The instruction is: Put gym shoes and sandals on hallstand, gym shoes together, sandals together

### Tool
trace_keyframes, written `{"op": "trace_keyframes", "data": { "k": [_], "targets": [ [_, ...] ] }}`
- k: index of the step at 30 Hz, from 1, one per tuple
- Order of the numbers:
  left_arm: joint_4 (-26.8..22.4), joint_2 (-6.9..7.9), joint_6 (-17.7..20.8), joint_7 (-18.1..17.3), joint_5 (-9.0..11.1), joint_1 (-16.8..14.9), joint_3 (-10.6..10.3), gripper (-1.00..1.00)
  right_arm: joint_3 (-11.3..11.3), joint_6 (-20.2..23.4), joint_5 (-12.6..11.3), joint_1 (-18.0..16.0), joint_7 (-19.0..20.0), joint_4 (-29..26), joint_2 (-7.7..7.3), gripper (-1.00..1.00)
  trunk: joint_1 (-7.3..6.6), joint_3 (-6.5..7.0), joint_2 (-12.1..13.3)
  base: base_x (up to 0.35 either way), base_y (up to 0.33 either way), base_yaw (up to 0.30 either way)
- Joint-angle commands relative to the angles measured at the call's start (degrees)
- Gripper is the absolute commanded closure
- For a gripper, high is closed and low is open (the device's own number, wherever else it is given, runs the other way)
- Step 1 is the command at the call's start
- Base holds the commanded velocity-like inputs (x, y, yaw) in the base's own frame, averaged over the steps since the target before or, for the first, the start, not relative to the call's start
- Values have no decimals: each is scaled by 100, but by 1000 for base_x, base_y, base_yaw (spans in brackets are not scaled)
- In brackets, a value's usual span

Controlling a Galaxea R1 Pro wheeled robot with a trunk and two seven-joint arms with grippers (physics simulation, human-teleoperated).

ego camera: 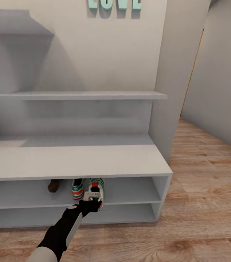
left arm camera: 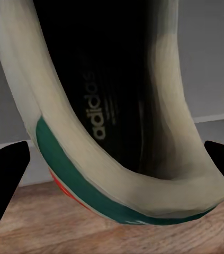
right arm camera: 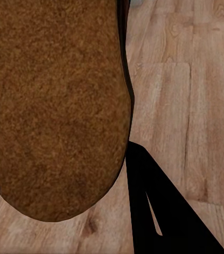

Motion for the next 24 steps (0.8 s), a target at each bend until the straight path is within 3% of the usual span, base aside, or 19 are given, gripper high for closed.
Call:
{"op": "trace_keyframes", "data": {
  "k": [1, 11, 24],
  "targets": [
    [-9, 1, 36, 7, 58, -2, -3, 100, -10, 30, 41, -8, 53, -7, 1, 100, -1, -6, -3, 6, 3, 0],
    [-10, 1, 36, 7, 58, -2, -3, 100, -10, 30, 41, -9, 53, -7, 7, 100, -1, -6, -3, 138, 0, 0],
    [-10, 9, 36, 7, 58, -2, -3, 100, -10, 30, 41, -9, 52, -7, 7, 100, -1, -6, -3, 33, 27, 0]
  ]
}}
